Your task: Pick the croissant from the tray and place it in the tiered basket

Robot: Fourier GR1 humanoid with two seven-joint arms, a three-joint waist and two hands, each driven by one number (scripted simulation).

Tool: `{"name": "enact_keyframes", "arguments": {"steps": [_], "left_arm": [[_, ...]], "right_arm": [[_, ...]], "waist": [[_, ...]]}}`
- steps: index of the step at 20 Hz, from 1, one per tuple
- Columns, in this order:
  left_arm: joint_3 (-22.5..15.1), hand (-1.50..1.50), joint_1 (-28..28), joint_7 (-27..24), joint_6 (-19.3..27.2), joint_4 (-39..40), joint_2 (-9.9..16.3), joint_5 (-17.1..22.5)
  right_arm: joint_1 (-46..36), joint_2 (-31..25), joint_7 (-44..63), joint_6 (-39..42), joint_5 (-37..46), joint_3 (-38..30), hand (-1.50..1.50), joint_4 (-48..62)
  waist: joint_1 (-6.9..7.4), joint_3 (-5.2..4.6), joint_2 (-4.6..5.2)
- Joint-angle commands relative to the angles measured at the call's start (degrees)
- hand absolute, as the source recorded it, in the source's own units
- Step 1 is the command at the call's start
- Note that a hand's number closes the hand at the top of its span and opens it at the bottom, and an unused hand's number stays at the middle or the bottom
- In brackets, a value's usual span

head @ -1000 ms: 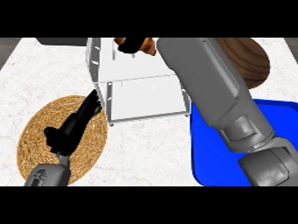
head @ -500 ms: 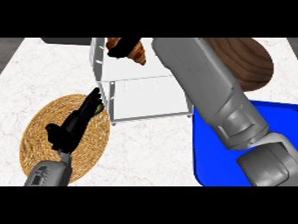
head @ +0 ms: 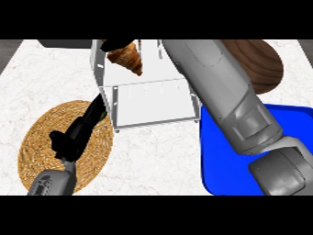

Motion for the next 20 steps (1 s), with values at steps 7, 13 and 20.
{"name": "enact_keyframes", "arguments": {"steps": [7, 13, 20], "left_arm": [[1.52, 0.0, 1.16, -0.32, 0.18, -0.21, 0.69, 0.58], [0.96, 0.0, 1.93, 0.64, 0.57, -2.34, 0.13, 0.47], [0.26, 0.0, 5.12, -0.29, 0.23, -4.21, -0.24, 0.42]], "right_arm": [[1.56, -9.5, -5.21, -20.33, 6.73, -1.18, -1.5, -1.73], [9.39, -17.5, -12.53, -20.16, 1.82, -8.07, -1.5, -7.71], [19.94, -31.12, -16.04, -4.54, -4.29, -13.84, -1.5, -12.64]], "waist": [[-1.73, 0.02, -0.04], [-2.27, 0.11, -0.26], [-2.43, 0.09, -0.34]]}}
